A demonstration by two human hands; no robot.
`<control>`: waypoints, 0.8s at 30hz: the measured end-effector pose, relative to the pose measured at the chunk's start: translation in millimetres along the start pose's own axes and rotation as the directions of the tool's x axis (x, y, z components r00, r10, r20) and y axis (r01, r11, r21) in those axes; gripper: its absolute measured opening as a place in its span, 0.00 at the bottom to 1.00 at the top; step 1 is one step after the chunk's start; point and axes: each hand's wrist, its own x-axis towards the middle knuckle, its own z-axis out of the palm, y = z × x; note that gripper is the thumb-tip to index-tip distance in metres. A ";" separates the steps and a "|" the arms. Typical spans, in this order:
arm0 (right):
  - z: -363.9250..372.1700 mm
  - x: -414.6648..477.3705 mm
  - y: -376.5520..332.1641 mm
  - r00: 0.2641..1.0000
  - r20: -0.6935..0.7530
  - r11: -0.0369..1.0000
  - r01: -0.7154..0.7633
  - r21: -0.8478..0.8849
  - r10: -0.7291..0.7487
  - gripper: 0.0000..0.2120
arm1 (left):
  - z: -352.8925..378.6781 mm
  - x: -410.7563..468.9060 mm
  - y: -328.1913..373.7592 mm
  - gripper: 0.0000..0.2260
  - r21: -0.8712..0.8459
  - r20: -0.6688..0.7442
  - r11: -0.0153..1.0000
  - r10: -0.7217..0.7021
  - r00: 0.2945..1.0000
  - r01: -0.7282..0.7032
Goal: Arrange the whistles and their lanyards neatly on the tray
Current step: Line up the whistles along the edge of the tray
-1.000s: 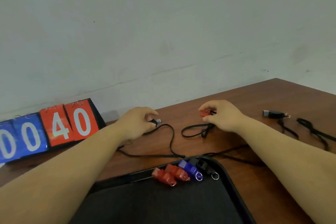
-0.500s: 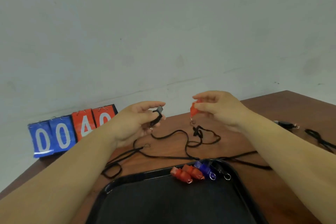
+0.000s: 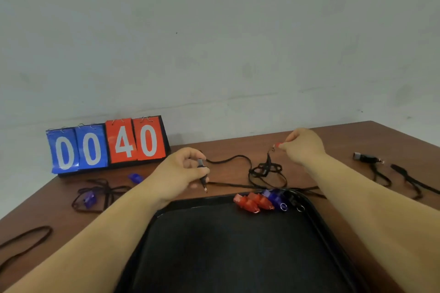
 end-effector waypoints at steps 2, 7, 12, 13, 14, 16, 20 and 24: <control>-2.6 6.3 2.6 0.995 0.095 0.971 0.018 -0.240 0.005 0.04 | -0.4 -0.5 -5.1 0.10 0.026 -0.009 1.000 -0.012 1.000 0.013; -26.7 17.6 -3.0 0.982 0.186 0.950 0.037 -0.309 0.022 0.07 | 3.4 -3.4 -19.5 0.09 0.070 -0.006 0.997 -0.020 1.000 0.020; -21.7 -0.2 0.7 0.889 0.422 0.888 -0.329 0.322 0.176 0.07 | 9.3 -6.5 -29.7 0.10 0.042 -0.055 0.999 0.015 0.998 -0.012; -19.1 -3.5 3.6 0.859 0.477 0.824 -0.400 0.400 0.186 0.08 | 9.5 -7.2 -30.9 0.10 0.039 -0.066 0.999 0.019 0.998 -0.016; -16.7 -7.4 6.0 0.841 0.508 0.786 -0.438 0.437 0.187 0.09 | 9.8 -8.0 -32.3 0.10 0.040 -0.069 0.999 0.024 0.997 -0.021; -13.7 -18.7 9.9 0.818 0.551 0.767 -0.457 0.451 0.163 0.09 | 10.9 -10.2 -35.3 0.09 0.045 -0.053 0.998 0.033 0.998 -0.031; -14.5 -36.8 12.3 0.868 0.491 0.862 -0.297 0.411 0.065 0.07 | 14.3 -13.0 -38.8 0.09 0.129 0.033 0.990 0.057 0.998 -0.061; -19.1 -39.9 13.4 0.957 0.214 0.956 0.234 -0.177 -0.195 0.11 | 20.8 -12.2 -41.9 0.09 0.212 0.100 0.969 0.111 0.989 -0.130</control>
